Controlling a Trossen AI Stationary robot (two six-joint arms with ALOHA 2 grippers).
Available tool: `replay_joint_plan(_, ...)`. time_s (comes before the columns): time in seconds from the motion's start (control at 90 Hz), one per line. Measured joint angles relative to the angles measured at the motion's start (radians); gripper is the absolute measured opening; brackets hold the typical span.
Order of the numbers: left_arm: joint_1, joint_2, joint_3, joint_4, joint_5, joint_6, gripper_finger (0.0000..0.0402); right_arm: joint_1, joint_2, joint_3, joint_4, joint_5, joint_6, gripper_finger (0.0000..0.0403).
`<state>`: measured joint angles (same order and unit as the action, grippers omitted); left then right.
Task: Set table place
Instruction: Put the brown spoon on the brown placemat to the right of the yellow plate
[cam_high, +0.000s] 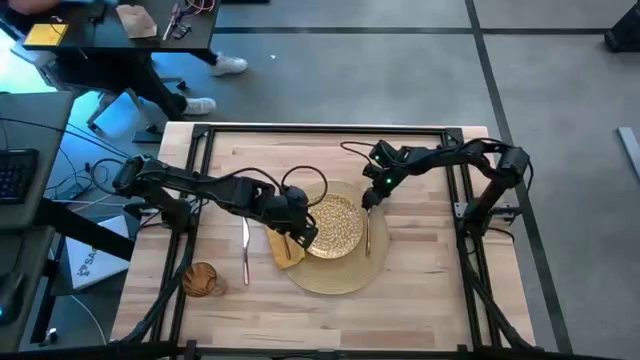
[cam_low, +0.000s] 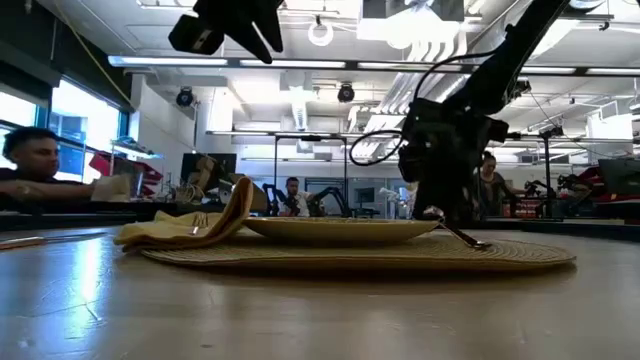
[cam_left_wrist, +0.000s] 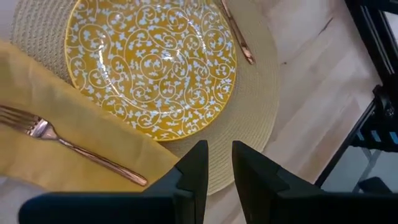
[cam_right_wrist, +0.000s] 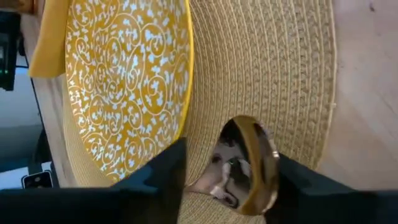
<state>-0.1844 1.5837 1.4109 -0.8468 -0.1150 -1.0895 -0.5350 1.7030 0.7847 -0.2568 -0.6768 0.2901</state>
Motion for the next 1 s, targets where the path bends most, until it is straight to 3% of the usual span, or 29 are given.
replay_joint_plan(0.156,0.0,0.0,0.0,-0.018,0.0,-0.01,0.0058,-0.004,-0.044,0.035,-0.07,0.087,-0.004,0.0215)
replay_joint_plan(0.367,0.0,0.0,0.0,-0.058,0.0,-0.033,0.0058,0.005,-0.048,0.06,-0.211,0.167,-0.059,0.0214)
replay_joint_plan(0.744,0.001,0.0,-0.008,-0.055,-0.008,-0.019,0.0058,0.088,-0.034,0.051,-0.113,0.135,0.025,0.0194)
replay_joint_plan(1.0,0.0,0.0,-0.008,-0.055,-0.01,-0.025,0.0058,0.09,-0.035,0.084,-0.114,0.115,0.02,0.0241)
